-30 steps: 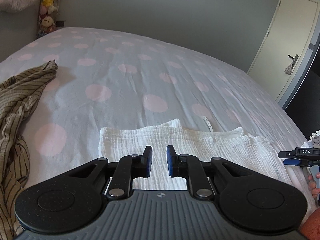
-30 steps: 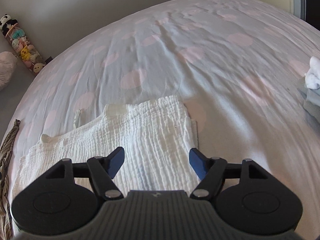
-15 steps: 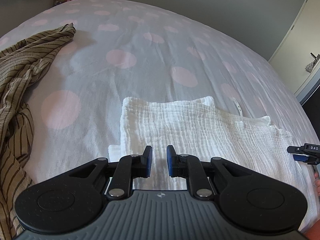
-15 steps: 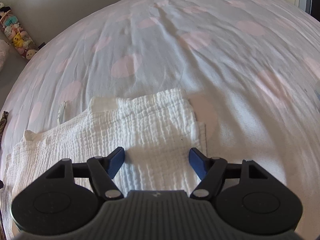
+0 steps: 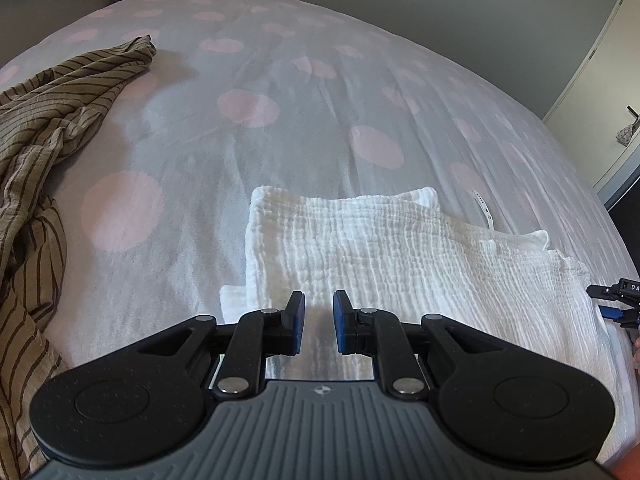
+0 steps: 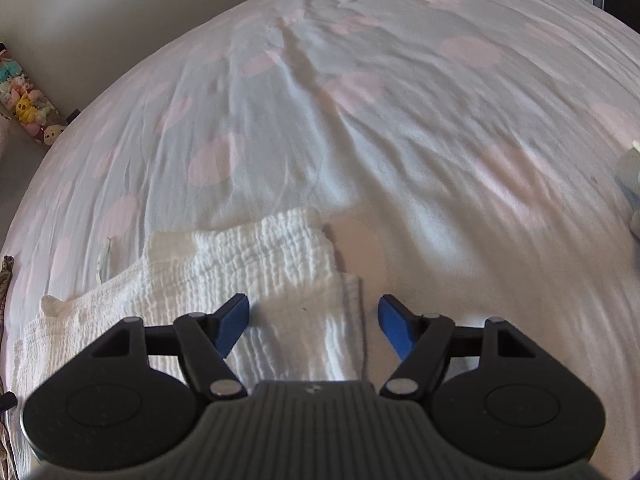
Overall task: Fold clothes
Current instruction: 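Position both open grippers at the edge of the folded shirt, then pinch a shirt corner with the right gripper and fold it over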
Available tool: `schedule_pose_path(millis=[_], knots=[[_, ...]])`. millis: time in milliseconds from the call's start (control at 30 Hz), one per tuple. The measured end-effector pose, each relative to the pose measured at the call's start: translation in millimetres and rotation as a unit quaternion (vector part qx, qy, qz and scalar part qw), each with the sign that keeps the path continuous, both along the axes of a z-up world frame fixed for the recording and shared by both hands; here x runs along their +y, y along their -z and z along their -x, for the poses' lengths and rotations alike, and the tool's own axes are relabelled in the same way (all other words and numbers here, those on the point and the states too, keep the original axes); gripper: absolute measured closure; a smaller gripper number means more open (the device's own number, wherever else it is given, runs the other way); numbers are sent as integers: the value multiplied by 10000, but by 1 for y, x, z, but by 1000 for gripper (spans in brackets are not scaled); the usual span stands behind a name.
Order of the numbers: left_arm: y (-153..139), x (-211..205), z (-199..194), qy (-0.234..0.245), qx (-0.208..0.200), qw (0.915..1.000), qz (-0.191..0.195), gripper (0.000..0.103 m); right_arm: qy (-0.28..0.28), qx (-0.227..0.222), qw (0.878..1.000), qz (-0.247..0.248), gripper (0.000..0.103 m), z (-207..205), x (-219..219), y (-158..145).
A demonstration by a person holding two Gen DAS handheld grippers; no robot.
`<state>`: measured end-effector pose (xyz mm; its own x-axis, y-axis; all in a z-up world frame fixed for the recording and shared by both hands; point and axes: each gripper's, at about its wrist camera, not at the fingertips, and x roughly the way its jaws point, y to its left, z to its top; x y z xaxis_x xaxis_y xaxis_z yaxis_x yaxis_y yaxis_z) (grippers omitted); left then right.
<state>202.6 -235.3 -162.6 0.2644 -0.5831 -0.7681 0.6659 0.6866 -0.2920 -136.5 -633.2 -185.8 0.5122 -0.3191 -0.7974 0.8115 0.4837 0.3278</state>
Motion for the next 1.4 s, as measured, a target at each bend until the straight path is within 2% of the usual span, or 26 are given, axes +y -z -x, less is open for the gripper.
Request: schedule_pose_path(millis=[67,200,267,333,400,433,600,800,967,1167,1400], knots=[[1,-1,-1,4,11,10000,-21,90,5,-19,10000,37,28,0,5,6],[3,-4,-2,14,21,10000,-48,90,-340,191,9989,266,29,-16,23,7],[2,-4,-2,18,9,10000,-49,90,-434,239,9982,332,44,-21,28,6],[2,-3,-3,-2,9,10000,-32,90,-489,224,9981,310,73,-22,29,4],[1,-1,-3,-38,9,10000,5,90,-532,220,9981,226,89,-23,30,0],[1,1,-4,-61,9,10000,34,90,-554,236,9980,193,91,-24,30,-3],[-6,8,-6,-116,-30,9997,204,90,-855,212,9952,435,92,-24,41,-45],[-20,21,-7,-128,-77,9982,581,90,-1432,265,9871,665,92,-40,81,-106],[-28,32,-7,-64,-89,9965,826,90,-1979,388,9775,614,92,-76,117,-142],[-30,38,-9,-53,-114,9958,904,90,-2445,222,9684,428,92,-124,163,-165],[-29,46,-13,-118,-41,9950,996,91,-2759,54,9609,220,92,-190,213,-158]])
